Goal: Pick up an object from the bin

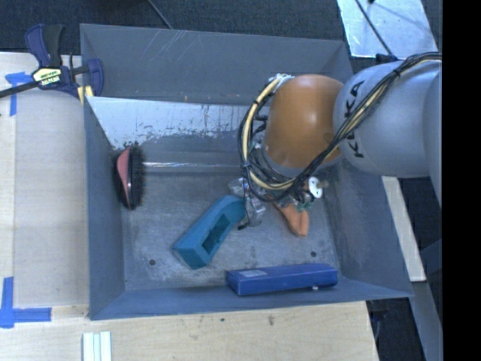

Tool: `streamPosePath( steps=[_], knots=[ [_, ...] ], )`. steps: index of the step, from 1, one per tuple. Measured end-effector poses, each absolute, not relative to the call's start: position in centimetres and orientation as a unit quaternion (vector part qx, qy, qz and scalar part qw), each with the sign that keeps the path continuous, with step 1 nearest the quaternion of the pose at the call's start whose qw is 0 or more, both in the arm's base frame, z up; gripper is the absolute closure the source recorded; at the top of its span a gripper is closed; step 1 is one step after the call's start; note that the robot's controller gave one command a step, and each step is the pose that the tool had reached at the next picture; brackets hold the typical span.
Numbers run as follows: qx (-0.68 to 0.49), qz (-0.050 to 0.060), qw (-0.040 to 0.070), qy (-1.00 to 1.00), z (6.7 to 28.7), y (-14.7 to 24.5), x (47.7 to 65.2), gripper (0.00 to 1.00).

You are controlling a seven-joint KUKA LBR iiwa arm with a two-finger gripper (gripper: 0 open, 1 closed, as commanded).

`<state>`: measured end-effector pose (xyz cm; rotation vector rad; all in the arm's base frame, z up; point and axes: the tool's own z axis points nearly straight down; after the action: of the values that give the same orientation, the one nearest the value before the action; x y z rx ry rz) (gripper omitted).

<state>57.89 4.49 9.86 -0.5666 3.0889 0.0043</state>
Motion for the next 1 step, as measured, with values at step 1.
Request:
streamPosePath(
  steps=[1],
  knots=[
    [-0.16,-0.002,0.001,0.987,8.99,6.93,57.46,1.0]
  ],
)
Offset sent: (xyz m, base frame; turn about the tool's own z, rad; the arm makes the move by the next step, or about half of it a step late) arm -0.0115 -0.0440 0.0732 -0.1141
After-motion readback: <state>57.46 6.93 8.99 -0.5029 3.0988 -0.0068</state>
